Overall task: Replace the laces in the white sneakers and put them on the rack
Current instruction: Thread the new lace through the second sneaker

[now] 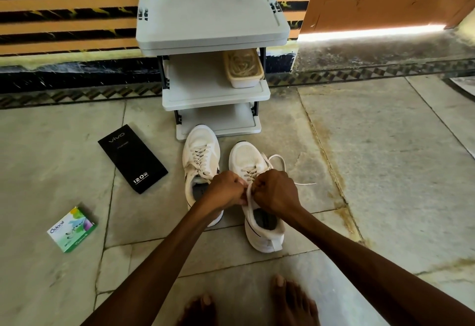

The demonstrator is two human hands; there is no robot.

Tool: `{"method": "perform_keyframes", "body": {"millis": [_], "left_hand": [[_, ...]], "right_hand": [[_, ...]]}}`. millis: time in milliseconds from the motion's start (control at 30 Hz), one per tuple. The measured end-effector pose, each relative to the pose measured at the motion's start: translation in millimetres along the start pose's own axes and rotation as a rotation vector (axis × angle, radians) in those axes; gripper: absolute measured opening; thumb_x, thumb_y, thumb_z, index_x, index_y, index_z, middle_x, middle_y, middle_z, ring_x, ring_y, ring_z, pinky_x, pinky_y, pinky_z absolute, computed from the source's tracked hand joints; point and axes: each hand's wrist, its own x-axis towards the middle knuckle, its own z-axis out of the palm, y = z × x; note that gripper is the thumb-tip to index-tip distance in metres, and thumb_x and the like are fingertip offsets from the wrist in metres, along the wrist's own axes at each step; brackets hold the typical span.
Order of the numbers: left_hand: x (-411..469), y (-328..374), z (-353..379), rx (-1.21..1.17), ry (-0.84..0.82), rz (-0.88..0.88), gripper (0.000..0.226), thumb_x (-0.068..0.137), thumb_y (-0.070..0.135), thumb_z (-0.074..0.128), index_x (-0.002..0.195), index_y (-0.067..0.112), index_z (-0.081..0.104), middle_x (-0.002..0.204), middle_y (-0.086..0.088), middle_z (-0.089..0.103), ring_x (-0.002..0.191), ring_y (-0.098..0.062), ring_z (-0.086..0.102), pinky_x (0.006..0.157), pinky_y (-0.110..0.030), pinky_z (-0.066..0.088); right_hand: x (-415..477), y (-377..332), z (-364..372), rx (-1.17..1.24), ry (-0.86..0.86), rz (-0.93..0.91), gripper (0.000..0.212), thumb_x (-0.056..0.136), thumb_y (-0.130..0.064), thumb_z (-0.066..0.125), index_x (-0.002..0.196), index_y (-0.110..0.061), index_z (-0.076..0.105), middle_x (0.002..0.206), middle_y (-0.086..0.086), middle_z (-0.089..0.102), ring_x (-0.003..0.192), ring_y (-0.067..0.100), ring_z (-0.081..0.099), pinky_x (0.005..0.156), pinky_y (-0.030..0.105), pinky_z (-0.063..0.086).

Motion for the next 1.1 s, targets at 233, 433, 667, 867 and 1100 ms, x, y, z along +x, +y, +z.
{"method": "perform_keyframes", "body": {"millis": [233,433,667,867,1100], "left_hand": [[1,0,2,0.188,0.095,0.156,0.014,0.083,0.005,0.074,0.076,0.016,0.068,0.083,-0.006,0.072,0.077,-0.022,0.072,0.077,-0.041,0.061],[-5,-3,1,0.329,0.142,0.279,0.013,0.088,0.021,0.067,0.08,0.013,0.073,0.078,-0.004,0.074,0.077,-0.02,0.07,0.082,-0.039,0.058],[-7,4,-13,0.467,0.17,0.348,0.013,0.088,0.011,0.06,0.081,0.009,0.071,0.075,-0.007,0.073,0.071,-0.02,0.07,0.08,-0.038,0.058],[-2,53,-94,0.411,0.863,0.634,0.017,0.098,0.016,0.048,0.093,0.008,0.063,0.088,-0.008,0.066,0.079,-0.02,0.062,0.069,-0.03,0.049],[-32,73,-65,-0.71,0.086,0.366,0.009,0.099,0.005,0.046,0.098,0.013,0.049,0.079,-0.004,0.062,0.053,-0.009,0.055,0.046,-0.018,0.045]], "right_hand": [[-5,4,1,0.171,0.094,0.06,0.014,0.082,-0.017,0.074,0.074,-0.029,0.075,0.075,-0.007,0.072,0.067,0.007,0.063,0.065,0.029,0.056],[-25,-4,0,0.135,0.213,0.074,0.028,0.094,-0.029,0.059,0.073,-0.016,0.072,0.068,0.001,0.068,0.06,0.014,0.061,0.055,0.025,0.045],[-25,-4,3,0.098,0.045,0.093,0.037,0.089,-0.038,0.062,0.069,-0.009,0.072,0.066,0.01,0.067,0.061,0.021,0.061,0.058,0.028,0.044],[-26,-3,9,0.154,0.072,0.108,0.036,0.085,-0.033,0.065,0.062,-0.006,0.068,0.056,0.009,0.061,0.056,0.022,0.057,0.058,0.029,0.045],[-26,-1,8,0.162,0.058,0.104,0.044,0.083,-0.026,0.065,0.045,-0.015,0.045,0.043,-0.001,0.039,0.046,0.013,0.038,0.048,0.023,0.027]]}}
